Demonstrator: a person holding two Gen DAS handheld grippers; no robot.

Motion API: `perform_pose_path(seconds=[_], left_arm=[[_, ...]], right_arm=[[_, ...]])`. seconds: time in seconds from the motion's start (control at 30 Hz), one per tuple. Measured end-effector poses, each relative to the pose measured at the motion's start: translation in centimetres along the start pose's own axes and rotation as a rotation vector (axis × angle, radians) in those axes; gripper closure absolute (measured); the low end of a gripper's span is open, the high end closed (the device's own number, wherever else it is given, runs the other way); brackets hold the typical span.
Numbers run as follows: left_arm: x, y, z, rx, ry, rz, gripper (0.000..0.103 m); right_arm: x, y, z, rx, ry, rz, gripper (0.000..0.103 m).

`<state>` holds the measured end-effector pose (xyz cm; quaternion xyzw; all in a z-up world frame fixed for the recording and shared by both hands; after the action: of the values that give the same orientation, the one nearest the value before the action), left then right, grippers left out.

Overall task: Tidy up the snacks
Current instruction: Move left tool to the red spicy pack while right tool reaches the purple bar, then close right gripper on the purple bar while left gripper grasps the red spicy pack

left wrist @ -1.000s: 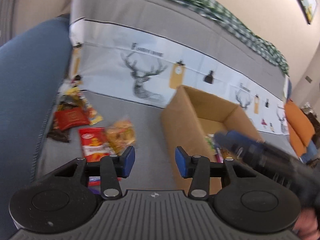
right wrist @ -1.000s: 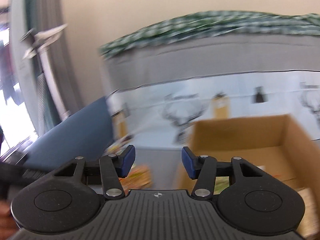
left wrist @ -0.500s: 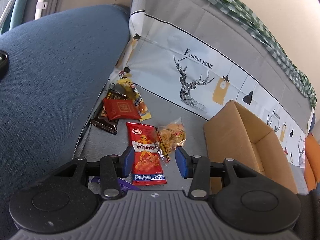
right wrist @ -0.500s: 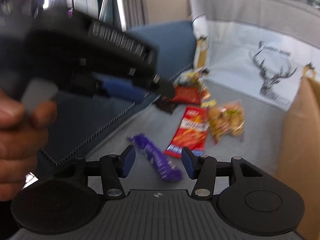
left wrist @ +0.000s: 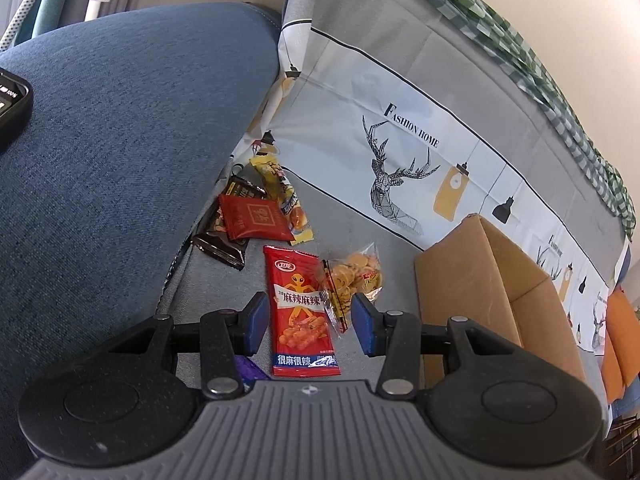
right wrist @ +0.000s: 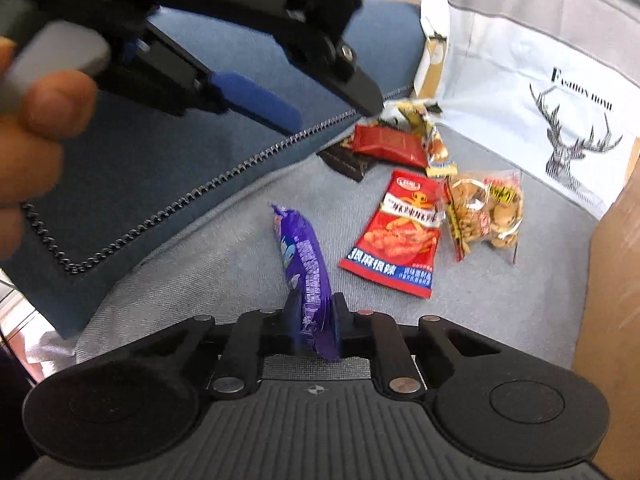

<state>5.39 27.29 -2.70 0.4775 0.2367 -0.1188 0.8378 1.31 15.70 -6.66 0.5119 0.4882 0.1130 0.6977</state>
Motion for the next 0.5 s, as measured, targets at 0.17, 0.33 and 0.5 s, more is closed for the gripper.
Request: perform_pose_path(seconds=[0.17, 0.33, 0.5], left_arm=[[-0.1, -0.3, 0.6, 0.021, 0.0, -0.011, 0.053], [0.0, -0.8, 1.2, 0.036, 0.006, -0.026, 0.053], [1.0, -1.3, 1.9, 0.061, 0.025, -0.054, 0.053]], right_arm=[[-3.6, 0.7, 0.0, -0.079, -0.06, 0.062, 0.095], [-6.8, -1.6, 0.1, -0.211, -0.255, 0.052, 0.095], [-7.1, -4.7, 0.4, -0.172, -0.272, -0.06, 0.093]])
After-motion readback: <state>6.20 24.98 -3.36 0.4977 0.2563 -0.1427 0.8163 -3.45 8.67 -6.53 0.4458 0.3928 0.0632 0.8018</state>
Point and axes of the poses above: each gripper's, at about its wrist camera, not at the fingertips, and x roughly the way its jaws point, z to its right, y to its top, the point moved 3 cm from there along x, roughly the way its jaws point, and after that the axes turned 11 degrees about z, right-handed, at the moved point
